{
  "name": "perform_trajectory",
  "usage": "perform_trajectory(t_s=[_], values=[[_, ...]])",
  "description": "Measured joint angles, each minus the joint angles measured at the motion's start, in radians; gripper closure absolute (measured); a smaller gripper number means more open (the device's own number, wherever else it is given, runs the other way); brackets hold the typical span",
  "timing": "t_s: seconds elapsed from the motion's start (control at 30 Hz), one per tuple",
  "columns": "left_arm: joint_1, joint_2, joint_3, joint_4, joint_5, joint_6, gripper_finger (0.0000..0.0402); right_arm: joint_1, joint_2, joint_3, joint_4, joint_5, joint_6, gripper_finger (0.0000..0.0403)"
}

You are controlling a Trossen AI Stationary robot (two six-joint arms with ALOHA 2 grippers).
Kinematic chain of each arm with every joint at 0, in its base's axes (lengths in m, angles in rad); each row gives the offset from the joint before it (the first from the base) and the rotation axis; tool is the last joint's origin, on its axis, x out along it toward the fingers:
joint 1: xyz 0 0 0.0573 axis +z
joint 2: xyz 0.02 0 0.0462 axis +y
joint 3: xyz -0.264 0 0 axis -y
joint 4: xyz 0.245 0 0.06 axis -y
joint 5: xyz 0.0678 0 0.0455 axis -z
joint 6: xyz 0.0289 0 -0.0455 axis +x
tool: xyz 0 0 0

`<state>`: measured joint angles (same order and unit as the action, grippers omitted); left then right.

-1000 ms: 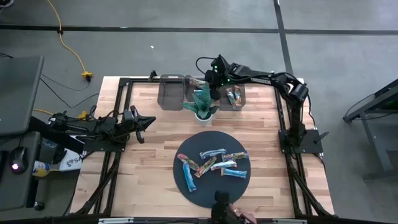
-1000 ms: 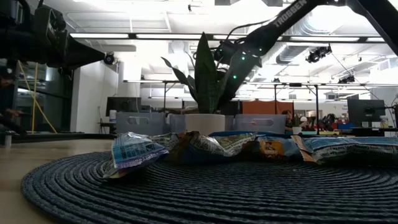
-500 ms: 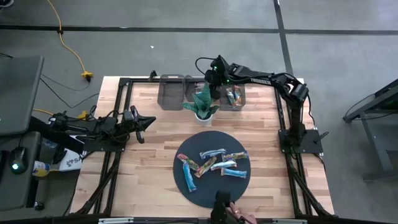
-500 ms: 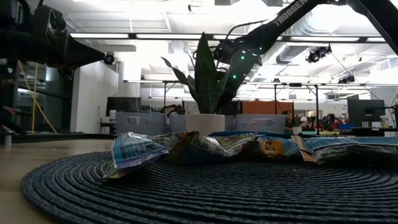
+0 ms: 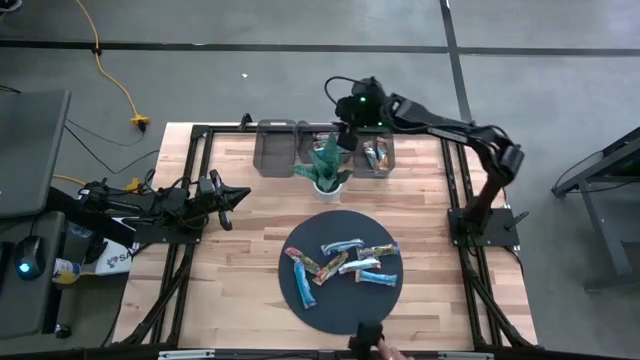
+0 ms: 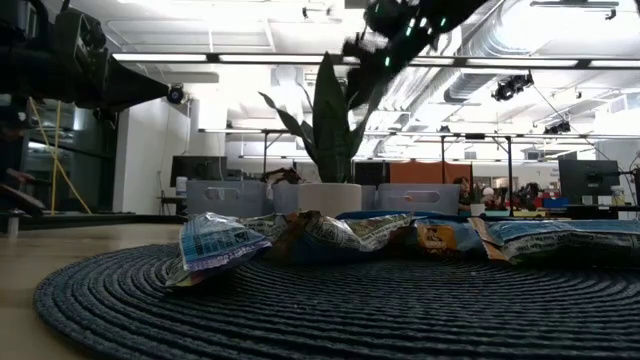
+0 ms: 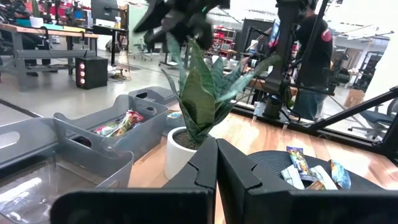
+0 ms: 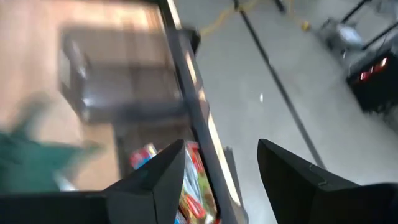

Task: Pick and place Granola Bars by type
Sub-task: Put the blue granola bar into the left black bin

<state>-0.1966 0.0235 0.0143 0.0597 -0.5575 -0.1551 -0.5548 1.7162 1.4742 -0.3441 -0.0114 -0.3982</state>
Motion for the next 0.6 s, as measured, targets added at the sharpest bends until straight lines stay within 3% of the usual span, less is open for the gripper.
perform_trajectory(t_s=[0.33,0.6], values=[[0.000,0.000,0.000,0.000,0.000,0.000,0.0400,0.125,-0.254,0.000,-0.038,-0.051,0.143,0.0203],[0.000,0.000,0.000,0.000,0.000,0.000,0.0400,0.290,-0.343,0.001,-0.221,-0.129,0.243,0.0196]])
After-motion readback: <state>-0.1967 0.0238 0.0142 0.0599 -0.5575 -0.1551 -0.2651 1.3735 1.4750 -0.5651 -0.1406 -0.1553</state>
